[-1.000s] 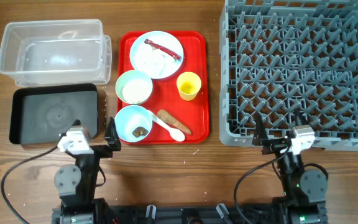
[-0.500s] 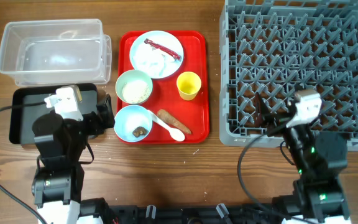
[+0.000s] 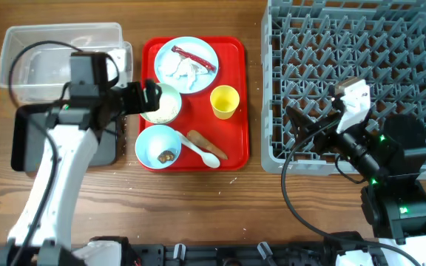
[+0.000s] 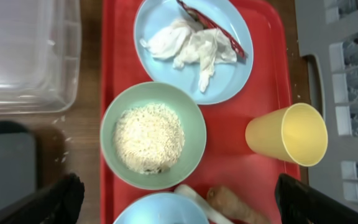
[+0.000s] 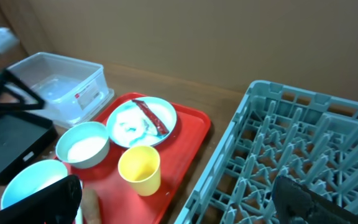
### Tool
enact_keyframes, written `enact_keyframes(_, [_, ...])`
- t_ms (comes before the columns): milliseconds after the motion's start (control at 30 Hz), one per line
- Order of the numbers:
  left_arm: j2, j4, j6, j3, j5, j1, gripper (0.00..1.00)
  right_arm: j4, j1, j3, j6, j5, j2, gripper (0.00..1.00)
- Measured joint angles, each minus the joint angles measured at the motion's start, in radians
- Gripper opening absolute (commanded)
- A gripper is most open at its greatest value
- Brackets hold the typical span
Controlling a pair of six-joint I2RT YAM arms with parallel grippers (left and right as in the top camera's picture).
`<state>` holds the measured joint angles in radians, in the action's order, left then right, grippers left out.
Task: Sort waste into correct bins and load items into the dishwasher rack
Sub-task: 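Reach the left gripper to the yellow cup and grasp it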
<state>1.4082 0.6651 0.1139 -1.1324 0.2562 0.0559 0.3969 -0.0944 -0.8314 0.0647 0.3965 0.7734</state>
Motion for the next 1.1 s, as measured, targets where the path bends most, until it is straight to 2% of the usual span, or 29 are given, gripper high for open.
enact_keyframes(100, [0.13,0.093,0.004,-0.088,0.0,0.067,0.99,0.018,0.0,0.0,-0.011,-0.005,0.001,1.0])
enact_keyframes(200, [0.327,0.249,0.03,-0.376,-0.091,0.188,1.0,0.042,0.0,-0.001,-0.023,-0.023,0.002,1.0])
enact_keyframes(267, [0.386,0.266,0.046,-0.495,-0.118,0.245,0.99,0.053,0.0,-0.002,-0.026,-0.024,0.002,1.0])
enact_keyframes(400, [0.478,0.243,0.091,-0.539,-0.136,0.338,0.84,0.07,0.0,-0.002,-0.026,-0.028,0.002,1.0])
enact_keyframes(500, [0.578,0.219,0.109,-0.539,-0.145,0.375,0.82,0.071,0.0,-0.002,-0.026,-0.039,0.002,0.98])
enact_keyframes(700, [0.642,0.2,0.156,-0.539,-0.175,0.392,0.56,0.071,0.0,-0.002,-0.034,-0.042,0.007,0.9])
enact_keyframes(800, [0.643,0.175,0.162,-0.539,-0.181,0.412,0.51,0.075,0.0,-0.002,-0.037,-0.043,0.044,0.88])
enact_keyframes(833, [0.643,0.166,0.165,-0.539,-0.181,0.419,0.45,0.075,0.0,-0.002,-0.037,-0.043,0.055,0.87])
enact_keyframes(900, [0.646,0.164,0.189,-0.539,-0.186,0.434,0.27,0.075,0.0,-0.002,-0.037,-0.043,0.083,0.86])
enact_keyframes(1100, [0.702,0.164,0.207,-0.537,-0.199,0.435,0.06,0.078,0.0,-0.002,-0.038,-0.043,0.116,0.84])
